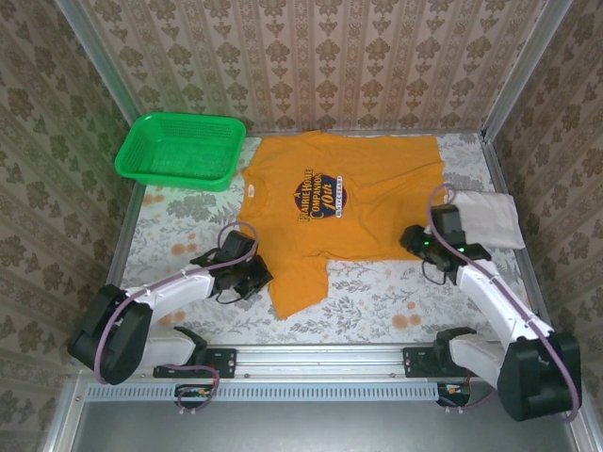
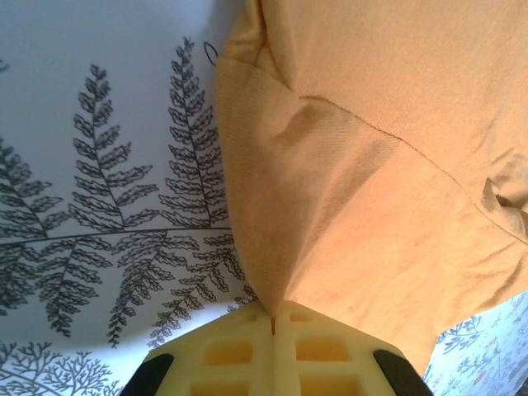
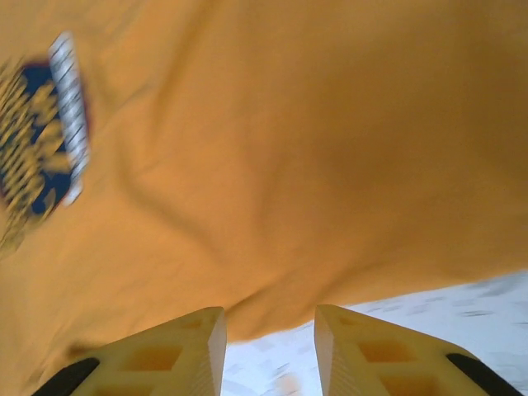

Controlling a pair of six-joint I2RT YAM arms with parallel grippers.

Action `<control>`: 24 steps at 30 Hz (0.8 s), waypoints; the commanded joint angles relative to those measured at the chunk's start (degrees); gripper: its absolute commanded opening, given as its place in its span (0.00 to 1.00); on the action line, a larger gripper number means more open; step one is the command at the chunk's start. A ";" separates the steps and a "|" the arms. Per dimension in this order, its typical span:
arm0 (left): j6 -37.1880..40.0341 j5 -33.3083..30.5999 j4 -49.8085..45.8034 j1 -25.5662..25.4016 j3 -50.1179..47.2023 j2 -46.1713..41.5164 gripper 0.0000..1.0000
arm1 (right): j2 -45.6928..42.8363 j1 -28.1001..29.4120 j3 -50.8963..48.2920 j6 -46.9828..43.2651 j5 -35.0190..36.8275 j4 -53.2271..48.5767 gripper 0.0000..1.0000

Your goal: Fold and stack the t-shirts

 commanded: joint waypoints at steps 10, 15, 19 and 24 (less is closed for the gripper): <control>3.53 1.56 -4.25 6.89 -2.69 -4.54 0.00 | 4.72 -20.66 -2.55 -0.57 -1.99 -0.95 0.34; 3.89 1.79 -6.61 10.97 -4.49 -8.87 0.00 | 5.20 -21.02 -4.06 0.45 -2.24 0.52 0.35; 5.19 2.22 -7.39 12.70 -4.48 -10.06 0.00 | 6.05 -20.94 -5.49 1.37 -3.56 1.77 0.34; 5.81 3.00 -7.26 12.82 -3.65 -8.81 0.00 | 4.81 -20.94 -6.72 3.00 -4.10 -0.83 0.35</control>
